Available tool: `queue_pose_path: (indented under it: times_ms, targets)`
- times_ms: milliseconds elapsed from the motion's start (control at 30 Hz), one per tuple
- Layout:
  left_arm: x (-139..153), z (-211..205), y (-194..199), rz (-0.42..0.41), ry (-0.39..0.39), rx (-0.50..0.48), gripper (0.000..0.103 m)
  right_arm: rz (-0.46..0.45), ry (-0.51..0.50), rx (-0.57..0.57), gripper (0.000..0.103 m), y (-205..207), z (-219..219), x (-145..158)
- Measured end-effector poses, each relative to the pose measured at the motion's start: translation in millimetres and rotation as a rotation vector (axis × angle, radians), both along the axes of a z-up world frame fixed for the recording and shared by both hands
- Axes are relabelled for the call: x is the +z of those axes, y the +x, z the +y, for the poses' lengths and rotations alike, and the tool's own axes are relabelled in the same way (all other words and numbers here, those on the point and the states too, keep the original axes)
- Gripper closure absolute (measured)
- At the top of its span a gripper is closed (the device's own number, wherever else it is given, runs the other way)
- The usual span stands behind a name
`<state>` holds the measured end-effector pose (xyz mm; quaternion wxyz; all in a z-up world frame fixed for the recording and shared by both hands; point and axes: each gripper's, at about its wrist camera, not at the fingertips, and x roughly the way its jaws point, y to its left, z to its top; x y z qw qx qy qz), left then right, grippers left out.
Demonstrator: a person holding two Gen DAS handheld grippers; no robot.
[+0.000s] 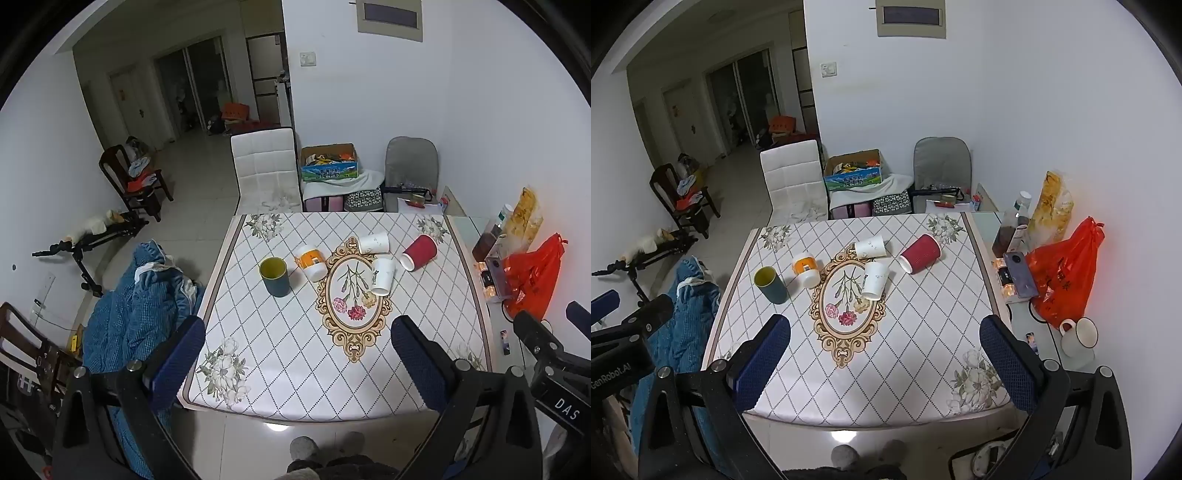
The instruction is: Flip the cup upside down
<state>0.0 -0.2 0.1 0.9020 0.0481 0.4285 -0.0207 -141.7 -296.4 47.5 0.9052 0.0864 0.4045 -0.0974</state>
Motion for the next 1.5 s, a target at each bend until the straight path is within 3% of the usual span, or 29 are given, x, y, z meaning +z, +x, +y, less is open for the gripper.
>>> queue_pose_path:
  times_ms: [1500]
  targets:
    - [4, -8, -10, -0.01, -0.007, -0.027, 0.0, -0.006, 0.016, 0.003, 0.0, -21, 0, 7]
